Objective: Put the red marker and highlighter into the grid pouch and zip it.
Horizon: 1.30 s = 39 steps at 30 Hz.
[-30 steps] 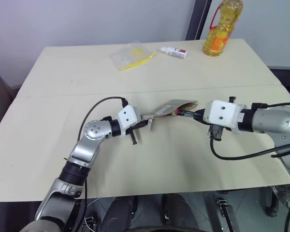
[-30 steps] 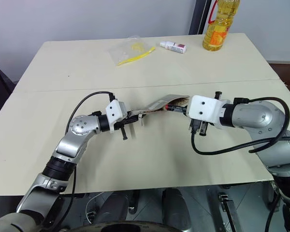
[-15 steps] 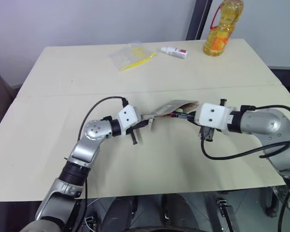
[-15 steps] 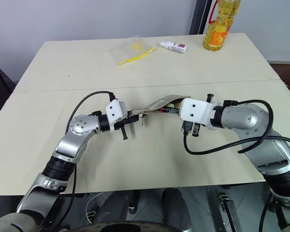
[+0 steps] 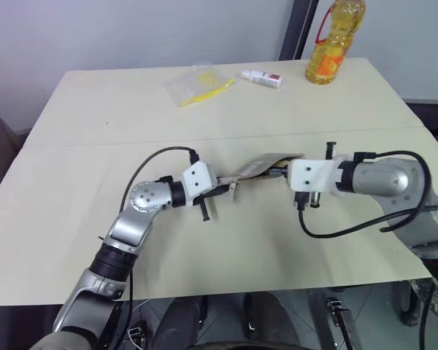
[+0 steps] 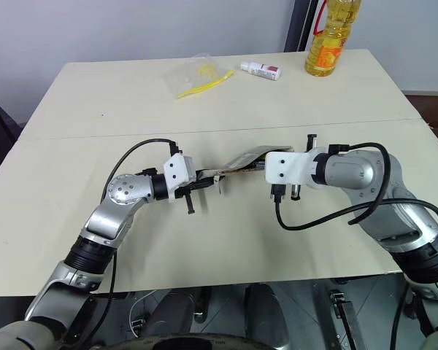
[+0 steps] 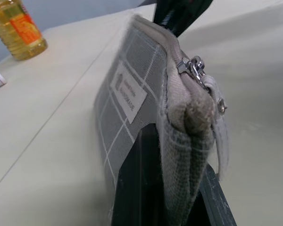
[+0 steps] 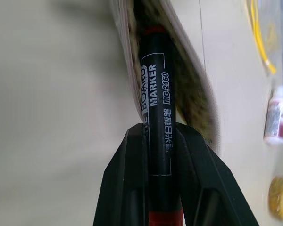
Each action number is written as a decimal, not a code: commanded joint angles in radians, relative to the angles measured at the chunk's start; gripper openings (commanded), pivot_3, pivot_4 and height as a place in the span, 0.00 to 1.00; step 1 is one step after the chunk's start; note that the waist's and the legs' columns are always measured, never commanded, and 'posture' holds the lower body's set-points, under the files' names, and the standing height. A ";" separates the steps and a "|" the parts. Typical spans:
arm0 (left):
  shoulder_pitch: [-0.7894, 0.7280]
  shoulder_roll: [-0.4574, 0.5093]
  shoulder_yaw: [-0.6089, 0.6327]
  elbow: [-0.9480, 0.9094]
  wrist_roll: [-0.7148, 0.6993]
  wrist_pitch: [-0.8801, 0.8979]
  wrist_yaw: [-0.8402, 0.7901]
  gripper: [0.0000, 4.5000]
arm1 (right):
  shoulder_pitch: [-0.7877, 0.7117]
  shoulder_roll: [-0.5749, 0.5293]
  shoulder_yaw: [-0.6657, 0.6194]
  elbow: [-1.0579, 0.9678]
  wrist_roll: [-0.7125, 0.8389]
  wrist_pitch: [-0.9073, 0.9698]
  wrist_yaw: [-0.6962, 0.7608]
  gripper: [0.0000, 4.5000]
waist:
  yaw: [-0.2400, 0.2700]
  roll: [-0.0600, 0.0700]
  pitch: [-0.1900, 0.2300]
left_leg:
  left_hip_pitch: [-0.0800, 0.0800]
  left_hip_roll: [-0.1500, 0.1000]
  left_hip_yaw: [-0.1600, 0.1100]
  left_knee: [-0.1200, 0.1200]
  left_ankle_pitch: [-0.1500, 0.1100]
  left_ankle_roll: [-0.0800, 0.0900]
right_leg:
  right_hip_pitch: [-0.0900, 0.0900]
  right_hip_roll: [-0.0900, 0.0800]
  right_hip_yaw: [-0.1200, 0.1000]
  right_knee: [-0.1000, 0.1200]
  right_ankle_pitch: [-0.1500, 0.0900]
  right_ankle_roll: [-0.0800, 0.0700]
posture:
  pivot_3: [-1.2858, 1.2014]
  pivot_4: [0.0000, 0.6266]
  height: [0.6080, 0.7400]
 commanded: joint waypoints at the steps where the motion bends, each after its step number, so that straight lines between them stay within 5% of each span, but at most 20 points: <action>1: -0.004 -0.005 -0.012 -0.059 -0.011 -0.009 -0.003 0.00 | -0.037 0.027 0.019 -0.017 -0.015 -0.029 0.016 0.06 | 0.001 0.000 0.000 | 0.000 0.000 0.000 0.000 0.000 0.000 | 0.000 0.000 0.000 0.000 0.000 0.000 | 0.52 0.24 1.00; 2: -0.002 -0.003 -0.012 -0.061 -0.011 -0.008 -0.003 0.00 | -0.039 0.032 0.020 -0.015 -0.018 -0.034 0.020 0.06 | 0.001 0.000 0.000 | 0.000 0.000 0.000 0.000 0.000 0.000 | 0.000 0.000 0.000 0.000 0.000 0.000 | 0.52 0.24 1.00; 3: -0.002 -0.001 -0.011 -0.062 -0.011 -0.008 -0.004 0.00 | -0.042 0.035 0.021 -0.012 -0.022 -0.042 0.024 0.24 | 0.002 0.000 0.000 | 0.000 0.000 0.000 0.000 0.000 0.000 | 0.000 0.000 0.000 0.000 0.000 0.000 | 0.52 0.24 1.00; 5: -0.003 0.004 -0.007 -0.062 -0.012 -0.005 -0.003 0.00 | -0.044 0.039 0.016 -0.008 -0.023 -0.048 0.032 0.38 | 0.002 0.000 0.000 | 0.000 0.000 0.000 0.000 0.000 0.000 | 0.000 0.000 0.000 0.000 0.000 0.000 | 0.52 0.24 1.00; 10: -0.009 0.017 0.004 -0.053 -0.013 0.000 -0.003 0.00 | -0.043 0.029 -0.029 0.012 -0.025 -0.064 0.029 0.93 | 0.002 0.000 0.000 | 0.000 0.000 0.000 0.000 0.000 0.000 | 0.000 0.000 0.000 0.000 0.000 0.000 | 0.52 0.24 1.00; 23: -0.044 -0.091 0.109 -0.045 -0.165 0.161 0.085 0.00 | 0.018 0.048 -0.308 -0.044 0.204 0.146 0.026 0.93 | 0.002 0.000 0.000 | 0.000 0.000 0.000 0.000 0.000 0.000 | 0.000 0.000 0.000 0.000 0.000 0.000 | 0.52 0.24 1.00; 34: -0.103 -0.186 0.187 -0.035 -0.306 0.305 0.165 0.00 | 0.062 0.299 -0.363 -0.172 0.432 0.435 -0.163 0.93 | 0.003 0.000 0.000 | 0.000 0.000 0.000 0.002 0.000 0.000 | 0.001 0.000 0.000 0.002 0.000 0.000 | 0.52 0.24 1.00; 39: -0.102 -0.225 0.143 -0.010 -0.244 0.239 0.204 0.00 | 0.050 0.366 -0.357 -0.161 0.481 0.509 -0.245 0.93 | 0.002 -0.001 0.000 | 0.000 0.000 0.000 0.002 0.000 0.000 | 0.001 0.000 0.000 0.002 0.000 0.000 | 0.52 0.24 1.00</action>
